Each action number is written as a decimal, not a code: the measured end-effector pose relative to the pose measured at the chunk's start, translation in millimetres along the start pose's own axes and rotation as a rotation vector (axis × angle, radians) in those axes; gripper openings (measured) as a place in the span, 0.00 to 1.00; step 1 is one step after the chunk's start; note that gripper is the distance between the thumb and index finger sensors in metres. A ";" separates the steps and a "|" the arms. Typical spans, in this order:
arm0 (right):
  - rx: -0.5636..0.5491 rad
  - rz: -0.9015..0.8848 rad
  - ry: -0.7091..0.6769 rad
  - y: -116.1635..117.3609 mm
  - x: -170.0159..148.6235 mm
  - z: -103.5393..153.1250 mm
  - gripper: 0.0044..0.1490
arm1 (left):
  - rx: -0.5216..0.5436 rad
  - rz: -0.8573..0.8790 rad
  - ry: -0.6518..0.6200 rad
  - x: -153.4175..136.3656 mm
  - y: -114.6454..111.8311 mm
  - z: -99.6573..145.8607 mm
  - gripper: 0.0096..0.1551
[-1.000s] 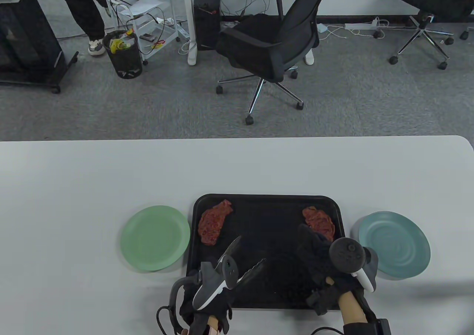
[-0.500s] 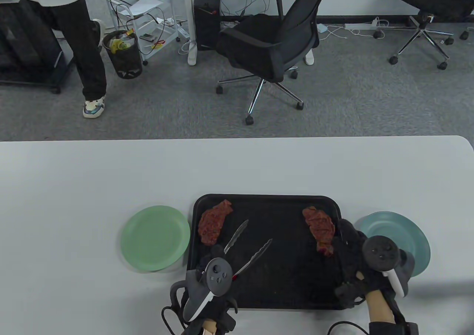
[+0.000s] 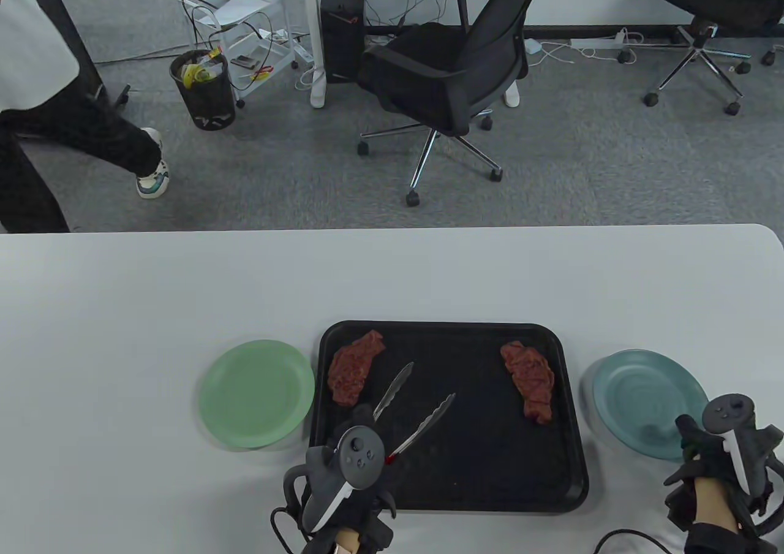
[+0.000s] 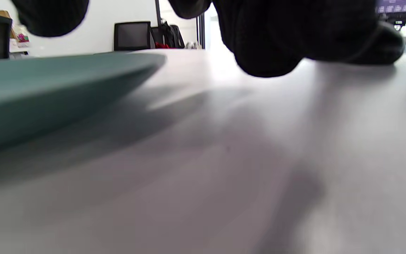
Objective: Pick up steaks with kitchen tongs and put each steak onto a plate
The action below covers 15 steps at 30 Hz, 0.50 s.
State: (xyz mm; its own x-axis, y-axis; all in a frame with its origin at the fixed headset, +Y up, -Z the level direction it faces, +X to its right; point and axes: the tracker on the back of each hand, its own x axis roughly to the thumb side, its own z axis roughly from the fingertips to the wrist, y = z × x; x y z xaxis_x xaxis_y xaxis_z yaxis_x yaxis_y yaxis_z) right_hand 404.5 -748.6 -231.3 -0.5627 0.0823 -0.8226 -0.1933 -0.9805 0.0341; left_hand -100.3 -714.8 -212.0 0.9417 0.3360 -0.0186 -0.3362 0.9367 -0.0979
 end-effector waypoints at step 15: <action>0.043 -0.074 -0.075 12.8 15.8 -0.6 0.47 | -0.043 -0.016 0.022 -4.4 -7.3 -4.9 0.60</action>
State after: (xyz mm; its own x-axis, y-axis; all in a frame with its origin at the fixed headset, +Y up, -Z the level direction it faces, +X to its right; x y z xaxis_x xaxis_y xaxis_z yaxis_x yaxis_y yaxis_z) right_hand 393.6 -759.9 -244.2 -0.6039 0.1686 -0.7790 -0.2700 -0.9629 0.0010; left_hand -102.0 -723.6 -216.0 0.9472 0.3182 -0.0387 -0.3205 0.9366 -0.1416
